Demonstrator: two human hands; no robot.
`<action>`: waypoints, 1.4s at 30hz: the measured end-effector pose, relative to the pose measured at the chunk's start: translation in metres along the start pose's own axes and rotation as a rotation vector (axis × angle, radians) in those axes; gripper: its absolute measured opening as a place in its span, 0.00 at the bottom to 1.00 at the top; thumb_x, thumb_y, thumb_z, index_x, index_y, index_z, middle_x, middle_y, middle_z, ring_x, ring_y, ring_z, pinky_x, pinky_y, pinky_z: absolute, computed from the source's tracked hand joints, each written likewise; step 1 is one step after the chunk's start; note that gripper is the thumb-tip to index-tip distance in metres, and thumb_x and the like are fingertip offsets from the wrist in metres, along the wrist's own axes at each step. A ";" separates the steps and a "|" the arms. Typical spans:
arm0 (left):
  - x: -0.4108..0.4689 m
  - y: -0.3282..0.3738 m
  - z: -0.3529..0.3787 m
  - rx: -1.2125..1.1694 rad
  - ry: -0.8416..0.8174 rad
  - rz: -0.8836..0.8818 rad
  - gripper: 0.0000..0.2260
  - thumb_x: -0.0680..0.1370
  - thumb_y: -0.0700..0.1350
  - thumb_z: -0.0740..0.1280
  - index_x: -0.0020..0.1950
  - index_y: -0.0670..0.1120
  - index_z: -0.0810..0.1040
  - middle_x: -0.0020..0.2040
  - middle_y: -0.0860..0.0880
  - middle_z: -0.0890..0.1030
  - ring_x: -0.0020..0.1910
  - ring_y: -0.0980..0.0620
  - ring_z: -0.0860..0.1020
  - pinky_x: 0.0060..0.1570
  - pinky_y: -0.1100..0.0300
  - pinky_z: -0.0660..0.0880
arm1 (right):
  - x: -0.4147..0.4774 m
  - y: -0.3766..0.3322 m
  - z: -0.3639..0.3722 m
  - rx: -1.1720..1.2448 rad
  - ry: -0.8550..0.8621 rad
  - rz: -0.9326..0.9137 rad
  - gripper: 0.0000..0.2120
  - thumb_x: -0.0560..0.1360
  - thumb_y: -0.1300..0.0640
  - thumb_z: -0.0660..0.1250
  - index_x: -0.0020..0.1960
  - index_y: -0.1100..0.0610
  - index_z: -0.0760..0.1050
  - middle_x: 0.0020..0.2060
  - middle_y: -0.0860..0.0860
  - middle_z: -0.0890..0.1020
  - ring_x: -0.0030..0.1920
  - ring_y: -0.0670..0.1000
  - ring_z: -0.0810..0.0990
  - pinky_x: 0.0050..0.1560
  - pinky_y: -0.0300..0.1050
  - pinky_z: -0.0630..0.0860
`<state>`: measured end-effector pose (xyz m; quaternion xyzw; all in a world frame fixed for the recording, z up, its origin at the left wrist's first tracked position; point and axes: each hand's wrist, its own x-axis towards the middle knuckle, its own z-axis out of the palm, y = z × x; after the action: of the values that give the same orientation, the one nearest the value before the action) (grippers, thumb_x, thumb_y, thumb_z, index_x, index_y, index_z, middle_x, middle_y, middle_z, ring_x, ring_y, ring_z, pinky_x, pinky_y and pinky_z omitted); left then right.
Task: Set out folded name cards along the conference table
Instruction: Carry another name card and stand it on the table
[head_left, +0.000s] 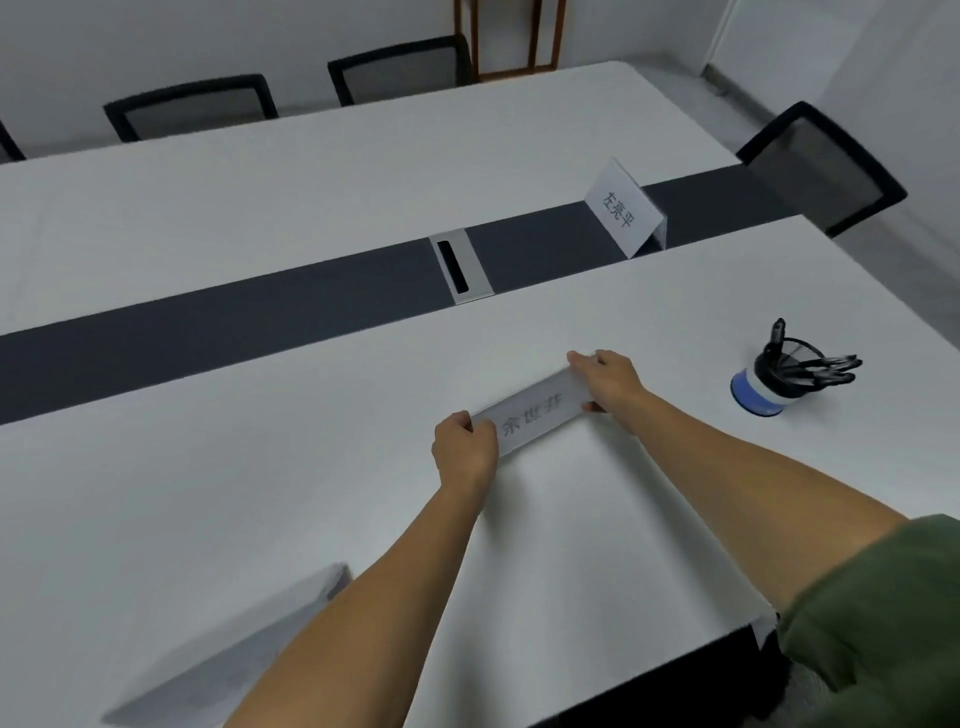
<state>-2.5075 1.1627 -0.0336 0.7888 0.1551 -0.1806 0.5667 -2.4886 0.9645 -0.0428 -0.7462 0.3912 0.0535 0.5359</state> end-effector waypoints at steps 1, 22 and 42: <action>0.008 -0.001 0.005 0.007 -0.009 0.004 0.15 0.71 0.34 0.58 0.32 0.48 0.54 0.30 0.50 0.56 0.31 0.52 0.53 0.30 0.60 0.51 | 0.011 0.001 0.002 0.013 0.009 0.019 0.16 0.77 0.44 0.64 0.45 0.58 0.71 0.49 0.54 0.74 0.41 0.52 0.76 0.54 0.57 0.81; 0.091 0.003 0.012 0.878 -0.108 0.361 0.10 0.78 0.44 0.63 0.53 0.42 0.82 0.49 0.43 0.83 0.51 0.41 0.80 0.46 0.53 0.76 | 0.063 -0.003 -0.008 -0.419 -0.027 -0.166 0.22 0.81 0.58 0.58 0.74 0.62 0.65 0.74 0.56 0.67 0.73 0.57 0.66 0.72 0.47 0.61; 0.123 0.007 0.026 0.869 -0.063 0.399 0.10 0.77 0.39 0.63 0.51 0.36 0.82 0.49 0.38 0.83 0.39 0.46 0.68 0.44 0.53 0.75 | 0.089 0.010 -0.026 -0.780 0.105 -0.429 0.12 0.75 0.66 0.60 0.54 0.67 0.79 0.52 0.63 0.83 0.54 0.65 0.78 0.55 0.58 0.75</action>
<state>-2.3982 1.1409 -0.0915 0.9612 -0.1064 -0.1405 0.2124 -2.4420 0.8949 -0.0839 -0.9585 0.2047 0.0468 0.1928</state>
